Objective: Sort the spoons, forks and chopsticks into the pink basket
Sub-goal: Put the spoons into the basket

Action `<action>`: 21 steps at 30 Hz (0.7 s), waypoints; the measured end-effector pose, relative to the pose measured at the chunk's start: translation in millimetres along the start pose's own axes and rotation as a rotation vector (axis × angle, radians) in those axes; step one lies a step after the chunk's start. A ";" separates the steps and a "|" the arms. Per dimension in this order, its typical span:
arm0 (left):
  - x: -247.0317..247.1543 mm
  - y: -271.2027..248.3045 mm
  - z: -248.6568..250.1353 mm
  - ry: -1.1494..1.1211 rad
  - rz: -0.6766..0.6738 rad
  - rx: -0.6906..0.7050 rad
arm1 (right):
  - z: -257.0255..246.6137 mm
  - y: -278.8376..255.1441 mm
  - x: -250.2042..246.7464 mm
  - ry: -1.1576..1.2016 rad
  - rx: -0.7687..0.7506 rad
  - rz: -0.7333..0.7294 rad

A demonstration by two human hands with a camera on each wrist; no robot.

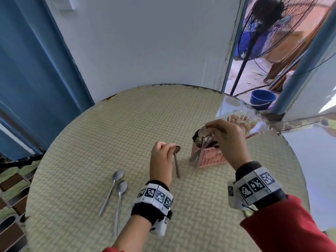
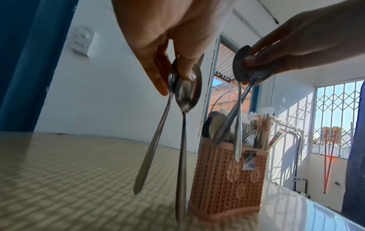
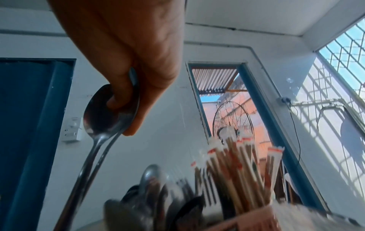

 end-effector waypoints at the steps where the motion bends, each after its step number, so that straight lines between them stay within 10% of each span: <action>1: 1.5 3.7 7.4 -0.002 0.016 0.006 | 1.6 4.6 -6.2 -0.011 -0.021 0.005; 21: 11.8 27.2 81.9 -0.068 0.419 0.250 | 50.6 24.4 -23.7 0.092 -0.166 0.144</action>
Point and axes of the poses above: each hand's wrist, its own y-axis towards the middle knuckle, its own x-axis out of the palm, z = x × y, the point moved 2 cm from there along y, towards the middle knuckle, and after that the axes turned 8 degrees about z, right-handed, at the moved point
